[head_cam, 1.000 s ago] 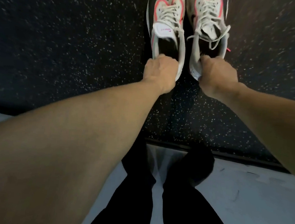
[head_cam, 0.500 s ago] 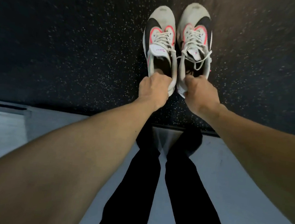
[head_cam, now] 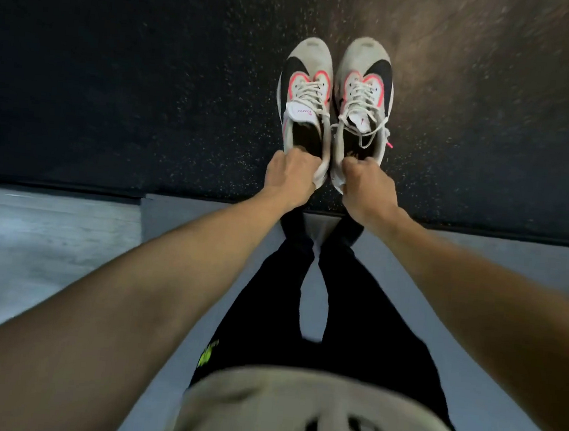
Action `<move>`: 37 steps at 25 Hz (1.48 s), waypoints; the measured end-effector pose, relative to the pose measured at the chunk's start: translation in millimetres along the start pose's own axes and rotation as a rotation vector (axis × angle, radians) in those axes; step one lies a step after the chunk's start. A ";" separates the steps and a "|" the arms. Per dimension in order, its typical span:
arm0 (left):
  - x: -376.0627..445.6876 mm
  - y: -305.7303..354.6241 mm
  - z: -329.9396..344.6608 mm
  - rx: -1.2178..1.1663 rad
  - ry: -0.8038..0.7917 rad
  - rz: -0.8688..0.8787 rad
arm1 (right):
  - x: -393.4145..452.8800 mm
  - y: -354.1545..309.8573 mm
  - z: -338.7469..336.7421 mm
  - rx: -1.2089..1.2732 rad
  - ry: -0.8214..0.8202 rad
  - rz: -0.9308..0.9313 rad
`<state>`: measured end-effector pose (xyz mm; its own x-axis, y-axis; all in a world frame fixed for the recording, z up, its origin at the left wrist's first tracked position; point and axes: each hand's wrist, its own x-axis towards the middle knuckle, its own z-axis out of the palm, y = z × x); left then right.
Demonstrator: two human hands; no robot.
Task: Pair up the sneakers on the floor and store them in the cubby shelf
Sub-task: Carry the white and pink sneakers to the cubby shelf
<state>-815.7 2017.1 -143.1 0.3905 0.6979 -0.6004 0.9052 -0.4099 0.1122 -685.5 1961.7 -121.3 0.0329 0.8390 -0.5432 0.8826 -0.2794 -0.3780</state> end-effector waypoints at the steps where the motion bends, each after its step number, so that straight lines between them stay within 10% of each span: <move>1: -24.2 5.8 -19.5 -0.009 0.003 0.004 | -19.3 -9.2 -17.5 -0.010 0.012 -0.005; 19: -145.0 87.6 -137.0 0.068 0.205 0.148 | -169.1 -10.8 -118.0 0.068 0.270 0.061; 37: -171.1 182.2 -116.8 0.468 0.077 0.952 | -305.0 -21.5 -52.3 0.468 0.612 0.898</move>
<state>-697.9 1891.6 72.6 0.9283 -0.0012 -0.3719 0.0724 -0.9803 0.1838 -689.9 1736.3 91.7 0.8852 0.3038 -0.3524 0.1759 -0.9197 -0.3510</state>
